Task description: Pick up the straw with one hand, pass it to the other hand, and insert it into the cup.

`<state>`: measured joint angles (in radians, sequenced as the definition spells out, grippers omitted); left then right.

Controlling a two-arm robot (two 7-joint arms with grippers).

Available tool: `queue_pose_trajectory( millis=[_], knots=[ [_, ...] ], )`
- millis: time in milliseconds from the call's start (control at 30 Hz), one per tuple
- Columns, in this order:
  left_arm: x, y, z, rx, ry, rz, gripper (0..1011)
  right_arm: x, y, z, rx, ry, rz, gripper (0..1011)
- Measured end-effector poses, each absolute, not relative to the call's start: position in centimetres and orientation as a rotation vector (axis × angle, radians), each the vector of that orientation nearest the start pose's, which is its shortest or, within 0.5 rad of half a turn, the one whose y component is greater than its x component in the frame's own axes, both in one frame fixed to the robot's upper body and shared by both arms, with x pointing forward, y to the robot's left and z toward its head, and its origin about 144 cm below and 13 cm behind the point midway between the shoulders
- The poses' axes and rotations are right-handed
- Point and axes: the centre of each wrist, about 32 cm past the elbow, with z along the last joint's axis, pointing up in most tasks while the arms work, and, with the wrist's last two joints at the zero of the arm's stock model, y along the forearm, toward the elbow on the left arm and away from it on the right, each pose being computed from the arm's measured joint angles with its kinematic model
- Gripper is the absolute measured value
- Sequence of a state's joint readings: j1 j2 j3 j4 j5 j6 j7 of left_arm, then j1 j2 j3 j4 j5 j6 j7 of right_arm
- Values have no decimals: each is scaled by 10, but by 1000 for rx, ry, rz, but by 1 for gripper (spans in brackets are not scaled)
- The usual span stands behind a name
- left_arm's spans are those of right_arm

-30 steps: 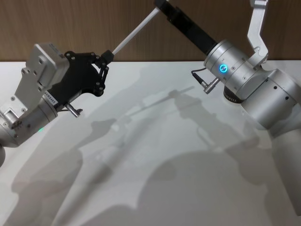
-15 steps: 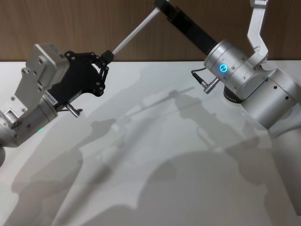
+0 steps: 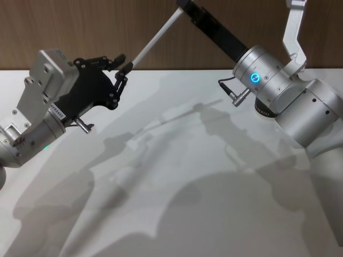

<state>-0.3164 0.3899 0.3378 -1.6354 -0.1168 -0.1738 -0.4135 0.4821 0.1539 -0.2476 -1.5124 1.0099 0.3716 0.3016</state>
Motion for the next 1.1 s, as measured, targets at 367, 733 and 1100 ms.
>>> queue_pose_trajectory(
  millis=[367,733,1100],
  knots=[
    [518,232,1255,-12,-554,801,466,560,-196,1298,508,423,-714,7],
    [518,232,1255,-12,-554,801,810,555,-204,1300,484,317,-770,7],
    [518,232,1255,-12,-554,801,1002,547,-215,1302,458,199,-860,7]
  ],
)
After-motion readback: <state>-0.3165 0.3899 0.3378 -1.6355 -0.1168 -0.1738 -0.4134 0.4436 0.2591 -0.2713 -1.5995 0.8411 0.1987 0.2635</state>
